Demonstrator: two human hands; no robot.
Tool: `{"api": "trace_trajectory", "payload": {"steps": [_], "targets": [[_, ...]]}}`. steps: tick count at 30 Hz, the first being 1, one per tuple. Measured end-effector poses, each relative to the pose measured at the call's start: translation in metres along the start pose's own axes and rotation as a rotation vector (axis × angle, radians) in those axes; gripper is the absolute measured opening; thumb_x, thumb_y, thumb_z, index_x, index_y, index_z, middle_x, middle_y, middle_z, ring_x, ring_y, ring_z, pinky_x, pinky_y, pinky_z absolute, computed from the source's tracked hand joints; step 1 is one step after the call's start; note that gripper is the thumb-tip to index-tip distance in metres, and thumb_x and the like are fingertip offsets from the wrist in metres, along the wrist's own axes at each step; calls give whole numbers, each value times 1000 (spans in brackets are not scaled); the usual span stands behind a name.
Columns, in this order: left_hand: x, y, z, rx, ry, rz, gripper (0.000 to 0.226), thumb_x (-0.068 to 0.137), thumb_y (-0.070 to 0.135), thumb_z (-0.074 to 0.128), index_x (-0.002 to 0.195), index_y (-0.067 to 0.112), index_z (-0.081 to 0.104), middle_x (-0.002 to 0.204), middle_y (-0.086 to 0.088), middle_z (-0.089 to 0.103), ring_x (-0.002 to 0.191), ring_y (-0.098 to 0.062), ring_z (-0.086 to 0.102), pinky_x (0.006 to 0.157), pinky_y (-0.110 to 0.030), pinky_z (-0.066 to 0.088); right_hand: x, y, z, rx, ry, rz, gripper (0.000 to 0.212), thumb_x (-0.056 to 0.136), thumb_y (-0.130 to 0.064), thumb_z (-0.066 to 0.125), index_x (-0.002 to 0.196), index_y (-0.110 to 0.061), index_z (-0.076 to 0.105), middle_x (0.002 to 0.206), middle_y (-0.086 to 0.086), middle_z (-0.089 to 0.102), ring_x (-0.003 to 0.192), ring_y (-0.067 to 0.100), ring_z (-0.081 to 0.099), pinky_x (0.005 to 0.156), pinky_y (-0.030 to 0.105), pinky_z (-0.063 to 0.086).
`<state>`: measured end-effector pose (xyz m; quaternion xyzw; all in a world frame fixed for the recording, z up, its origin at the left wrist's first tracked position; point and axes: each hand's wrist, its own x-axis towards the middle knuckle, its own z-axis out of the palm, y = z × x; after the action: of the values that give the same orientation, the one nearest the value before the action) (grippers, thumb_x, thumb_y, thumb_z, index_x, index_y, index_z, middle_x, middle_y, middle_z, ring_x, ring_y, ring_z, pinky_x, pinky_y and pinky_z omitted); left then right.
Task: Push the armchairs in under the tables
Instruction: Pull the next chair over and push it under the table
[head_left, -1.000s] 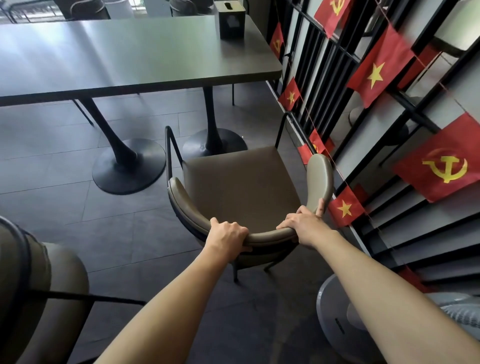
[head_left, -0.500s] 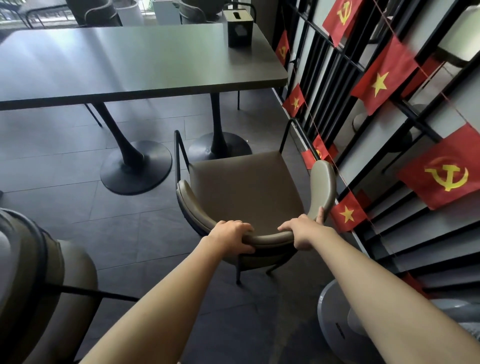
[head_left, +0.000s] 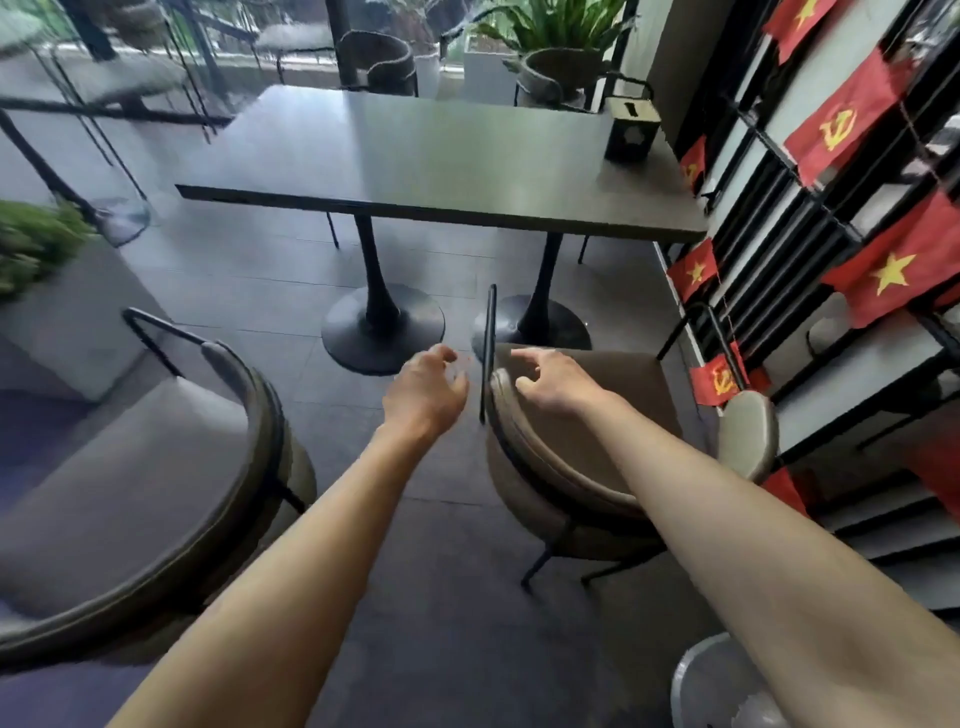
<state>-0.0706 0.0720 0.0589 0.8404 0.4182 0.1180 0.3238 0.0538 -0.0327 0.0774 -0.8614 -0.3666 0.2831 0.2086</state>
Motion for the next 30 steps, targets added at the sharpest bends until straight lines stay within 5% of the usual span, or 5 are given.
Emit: {"api": "trace_trajectory", "payload": {"steps": [10, 18, 22, 26, 30], "targets": [[-43, -175, -134, 13, 272, -282, 38, 89, 23, 50, 125, 12, 50, 125, -16, 59, 112, -37, 57, 91, -42, 45, 6, -192, 144, 6, -91, -252, 56, 96, -18, 48, 149, -17, 31, 155, 4, 34, 142, 22, 33, 114, 29, 25], [-91, -333, -175, 78, -78, -409, 60, 87, 49, 54, 137, 20, 37, 138, -9, 49, 125, -29, 50, 101, -40, 41, 10, -257, 275, -183, -315, -285, 72, 89, -32, 62, 150, -25, 25, 156, 2, 31, 143, 22, 30, 117, 37, 26], [-109, -377, -178, 130, -333, -332, 79, 75, 63, 61, 140, 26, 36, 138, -7, 51, 128, -24, 49, 106, -38, 40, 19, -253, 316, -582, -478, -318, 96, 67, -62, 71, 148, -36, 27, 156, -3, 30, 146, 23, 21, 119, 47, 18], [-119, -398, -161, 311, -464, -233, 74, 73, 62, 61, 137, 29, 41, 135, 0, 55, 129, -20, 47, 108, -37, 33, 26, -247, 329, -919, -528, -381, 86, 74, -46, 73, 147, -28, 33, 149, 3, 39, 144, 24, 22, 120, 44, 4], [-118, -398, -143, 584, -368, -235, 49, 76, 52, 57, 121, 33, 57, 121, 4, 62, 122, -18, 48, 108, -38, 27, 57, -242, 326, -1142, -474, -409, 68, 76, -32, 70, 139, -30, 44, 141, 5, 47, 138, 24, 29, 119, 45, 4]]}}
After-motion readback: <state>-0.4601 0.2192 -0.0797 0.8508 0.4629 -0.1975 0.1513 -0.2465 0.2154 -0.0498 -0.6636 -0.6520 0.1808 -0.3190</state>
